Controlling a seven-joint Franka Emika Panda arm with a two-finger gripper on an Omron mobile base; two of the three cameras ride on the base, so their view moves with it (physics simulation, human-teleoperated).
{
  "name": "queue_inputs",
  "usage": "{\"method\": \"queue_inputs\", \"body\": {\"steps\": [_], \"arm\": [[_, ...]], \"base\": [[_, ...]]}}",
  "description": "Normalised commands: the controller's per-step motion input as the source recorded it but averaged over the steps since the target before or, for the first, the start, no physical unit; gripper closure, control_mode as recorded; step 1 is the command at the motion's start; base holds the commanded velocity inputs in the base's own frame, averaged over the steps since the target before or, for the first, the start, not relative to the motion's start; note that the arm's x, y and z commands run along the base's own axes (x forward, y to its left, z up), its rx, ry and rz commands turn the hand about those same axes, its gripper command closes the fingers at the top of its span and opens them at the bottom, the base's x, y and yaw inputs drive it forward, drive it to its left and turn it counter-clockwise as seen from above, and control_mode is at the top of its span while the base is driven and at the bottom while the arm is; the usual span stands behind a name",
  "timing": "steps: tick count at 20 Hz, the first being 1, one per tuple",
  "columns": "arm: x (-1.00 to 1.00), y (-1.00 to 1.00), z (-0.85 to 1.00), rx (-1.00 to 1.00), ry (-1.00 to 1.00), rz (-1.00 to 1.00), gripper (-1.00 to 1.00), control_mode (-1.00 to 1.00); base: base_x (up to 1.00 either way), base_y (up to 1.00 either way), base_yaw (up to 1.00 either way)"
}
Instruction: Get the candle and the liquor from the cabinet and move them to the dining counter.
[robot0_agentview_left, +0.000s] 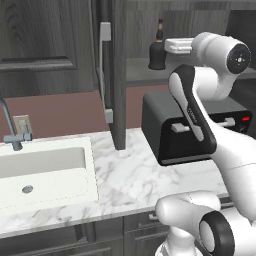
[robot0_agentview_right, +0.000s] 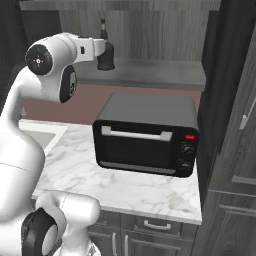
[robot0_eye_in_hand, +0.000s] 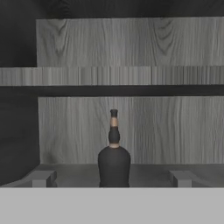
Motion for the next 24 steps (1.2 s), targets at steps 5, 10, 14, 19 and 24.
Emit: {"method": "queue_inputs", "body": {"steps": [5, 10, 14, 19, 24], "arm": [[0.45, 0.0, 0.0, 0.0, 0.0, 0.0, -1.0, -1.0], [0.35, 0.0, 0.0, 0.0, 0.0, 0.0, -1.0, -1.0], [0.33, 0.0, 0.0, 0.0, 0.0, 0.0, -1.0, -1.0], [0.28, 0.0, 0.0, 0.0, 0.02, 0.0, -1.0, -1.0], [0.24, 0.0, 0.0, 0.0, 0.04, 0.0, -1.0, -1.0]], "base": [[0.0, 0.0, 0.0], [0.0, 0.0, 0.0], [0.0, 0.0, 0.0], [0.0, 0.0, 0.0], [0.0, 0.0, 0.0]]}}
